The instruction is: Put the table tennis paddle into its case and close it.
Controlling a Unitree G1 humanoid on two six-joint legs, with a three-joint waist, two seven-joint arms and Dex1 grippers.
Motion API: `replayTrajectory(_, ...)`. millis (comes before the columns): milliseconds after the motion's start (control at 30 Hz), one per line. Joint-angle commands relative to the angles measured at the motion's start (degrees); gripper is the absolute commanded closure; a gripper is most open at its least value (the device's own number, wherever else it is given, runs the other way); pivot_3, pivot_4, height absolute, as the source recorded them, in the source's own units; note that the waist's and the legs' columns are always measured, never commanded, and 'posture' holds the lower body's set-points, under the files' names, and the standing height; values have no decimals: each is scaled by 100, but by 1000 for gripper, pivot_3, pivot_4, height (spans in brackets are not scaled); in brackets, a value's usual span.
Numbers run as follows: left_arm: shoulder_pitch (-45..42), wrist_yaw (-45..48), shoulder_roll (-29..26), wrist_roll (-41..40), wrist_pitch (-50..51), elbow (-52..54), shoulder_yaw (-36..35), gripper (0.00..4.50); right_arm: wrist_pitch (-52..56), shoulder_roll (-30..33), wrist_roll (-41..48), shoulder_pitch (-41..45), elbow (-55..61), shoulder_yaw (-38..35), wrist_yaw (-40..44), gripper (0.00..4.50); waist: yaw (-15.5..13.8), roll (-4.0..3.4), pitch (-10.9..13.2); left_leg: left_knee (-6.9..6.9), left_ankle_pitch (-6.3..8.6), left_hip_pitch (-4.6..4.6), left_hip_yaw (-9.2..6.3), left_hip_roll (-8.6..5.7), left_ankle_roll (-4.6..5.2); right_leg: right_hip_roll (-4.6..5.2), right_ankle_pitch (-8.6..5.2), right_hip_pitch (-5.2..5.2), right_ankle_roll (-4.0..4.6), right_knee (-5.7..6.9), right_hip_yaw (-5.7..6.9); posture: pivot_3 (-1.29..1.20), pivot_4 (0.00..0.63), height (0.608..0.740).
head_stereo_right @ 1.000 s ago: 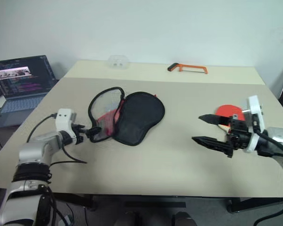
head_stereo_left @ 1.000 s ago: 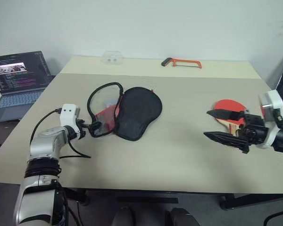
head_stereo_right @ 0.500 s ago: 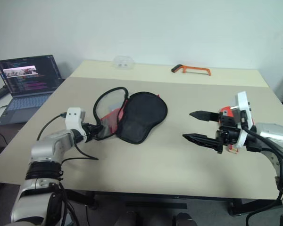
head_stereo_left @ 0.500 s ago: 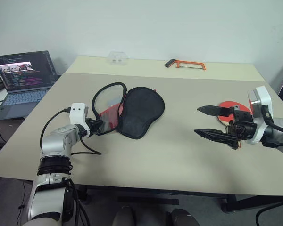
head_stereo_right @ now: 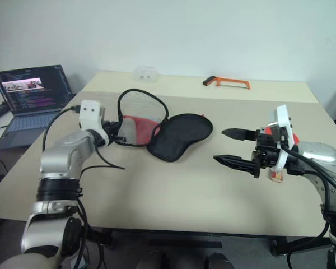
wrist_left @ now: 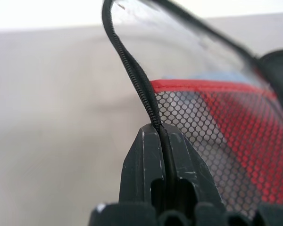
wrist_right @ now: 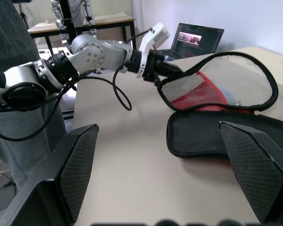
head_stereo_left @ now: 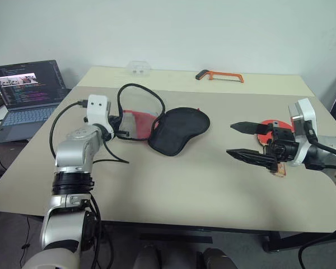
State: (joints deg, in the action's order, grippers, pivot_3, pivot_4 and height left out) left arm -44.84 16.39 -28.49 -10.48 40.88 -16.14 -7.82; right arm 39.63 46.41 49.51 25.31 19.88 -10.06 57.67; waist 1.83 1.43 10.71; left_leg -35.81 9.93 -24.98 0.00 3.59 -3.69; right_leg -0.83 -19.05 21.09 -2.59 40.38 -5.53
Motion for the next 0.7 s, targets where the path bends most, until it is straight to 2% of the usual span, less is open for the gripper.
replayTrajectory(33,-174,-269,142,327,-64,315,294,4486,-149,4,-18,95,56,-120,52,0,0,0,0,0,0,0,0,0,0,0,0,0,0,0,0,0,150,740)
replayTrajectory(333,-27,-676,1257,468,261,789,781,4486,-173,-4,-37,-30,173,-210,-54,0,-6,3,2,0,0,-5,-1,-2,0,1,0,0,-1,-5,0,0,150,740)
replayTrajectory(700,250,-1029,1853,738,583,1383,1148,4486,-150,15,4,-148,291,-309,-172,0,1,4,2,0,0,-5,-1,-4,0,0,0,0,-1,-6,-4,0,150,740)
